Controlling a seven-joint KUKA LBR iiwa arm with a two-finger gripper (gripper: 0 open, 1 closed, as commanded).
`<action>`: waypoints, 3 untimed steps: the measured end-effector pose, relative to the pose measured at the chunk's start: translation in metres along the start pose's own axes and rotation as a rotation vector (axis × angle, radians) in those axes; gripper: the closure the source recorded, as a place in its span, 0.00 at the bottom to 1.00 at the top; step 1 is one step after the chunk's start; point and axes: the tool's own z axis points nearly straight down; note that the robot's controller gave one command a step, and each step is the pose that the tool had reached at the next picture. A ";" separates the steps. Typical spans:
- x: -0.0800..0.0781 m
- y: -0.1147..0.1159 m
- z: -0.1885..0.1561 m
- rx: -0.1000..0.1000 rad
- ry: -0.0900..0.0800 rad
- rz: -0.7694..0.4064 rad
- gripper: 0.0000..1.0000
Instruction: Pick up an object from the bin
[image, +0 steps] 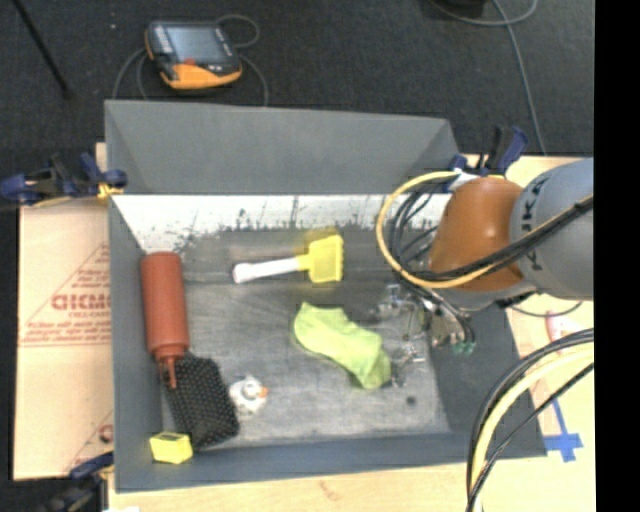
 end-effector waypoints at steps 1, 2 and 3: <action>-0.006 0.022 0.010 0.000 -0.007 -0.038 0.00; 0.009 0.034 0.013 -0.004 -0.002 0.057 0.00; 0.011 0.041 0.013 -0.005 0.001 0.318 0.00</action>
Offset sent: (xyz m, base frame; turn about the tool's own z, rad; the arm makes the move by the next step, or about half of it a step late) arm -0.0230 0.0427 -0.0180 0.4257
